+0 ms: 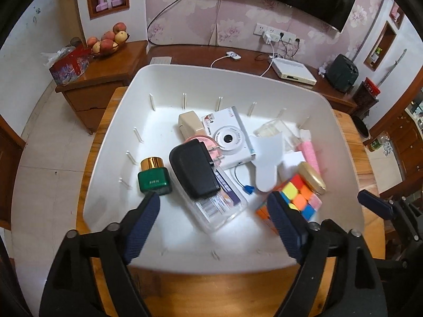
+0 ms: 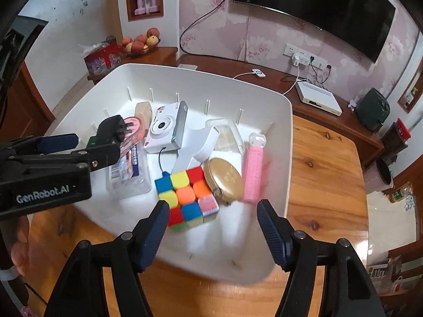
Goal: Organize rigid objects
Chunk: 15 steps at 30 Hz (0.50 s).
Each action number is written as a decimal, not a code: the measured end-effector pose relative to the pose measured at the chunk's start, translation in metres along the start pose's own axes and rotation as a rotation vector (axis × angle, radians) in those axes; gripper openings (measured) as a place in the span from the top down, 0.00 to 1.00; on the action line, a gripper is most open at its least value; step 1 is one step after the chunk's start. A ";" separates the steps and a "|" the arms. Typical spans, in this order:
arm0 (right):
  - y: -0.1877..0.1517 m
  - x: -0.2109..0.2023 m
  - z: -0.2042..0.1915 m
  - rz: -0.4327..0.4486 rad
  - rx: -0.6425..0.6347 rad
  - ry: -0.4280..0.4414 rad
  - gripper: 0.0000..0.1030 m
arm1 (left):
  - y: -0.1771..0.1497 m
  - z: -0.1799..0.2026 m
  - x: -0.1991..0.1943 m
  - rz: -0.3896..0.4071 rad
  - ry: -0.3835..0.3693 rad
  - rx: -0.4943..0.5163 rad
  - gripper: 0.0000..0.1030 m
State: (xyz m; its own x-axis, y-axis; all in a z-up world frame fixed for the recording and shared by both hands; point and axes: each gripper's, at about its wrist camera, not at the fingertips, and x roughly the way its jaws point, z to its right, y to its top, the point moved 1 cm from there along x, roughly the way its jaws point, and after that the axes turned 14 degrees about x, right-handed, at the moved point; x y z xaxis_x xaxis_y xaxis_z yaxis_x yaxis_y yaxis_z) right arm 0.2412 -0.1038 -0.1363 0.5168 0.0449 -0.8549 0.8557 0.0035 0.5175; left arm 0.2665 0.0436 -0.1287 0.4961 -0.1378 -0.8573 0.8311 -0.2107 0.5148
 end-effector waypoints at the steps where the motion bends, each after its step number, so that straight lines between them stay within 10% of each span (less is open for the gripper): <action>1: -0.003 -0.004 0.002 0.002 0.006 0.004 0.33 | -0.002 0.001 -0.006 0.006 0.000 0.000 0.16; 15: -0.055 -0.112 0.039 0.145 0.059 0.049 0.33 | -0.044 0.033 -0.101 0.110 0.073 0.075 0.15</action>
State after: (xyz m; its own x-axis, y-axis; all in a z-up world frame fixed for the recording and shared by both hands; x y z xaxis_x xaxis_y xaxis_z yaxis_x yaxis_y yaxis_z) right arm 0.1374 -0.1479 -0.0699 0.6344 0.0898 -0.7678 0.7730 -0.0656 0.6310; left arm 0.1711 0.0348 -0.0643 0.6025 -0.0942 -0.7925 0.7507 -0.2703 0.6028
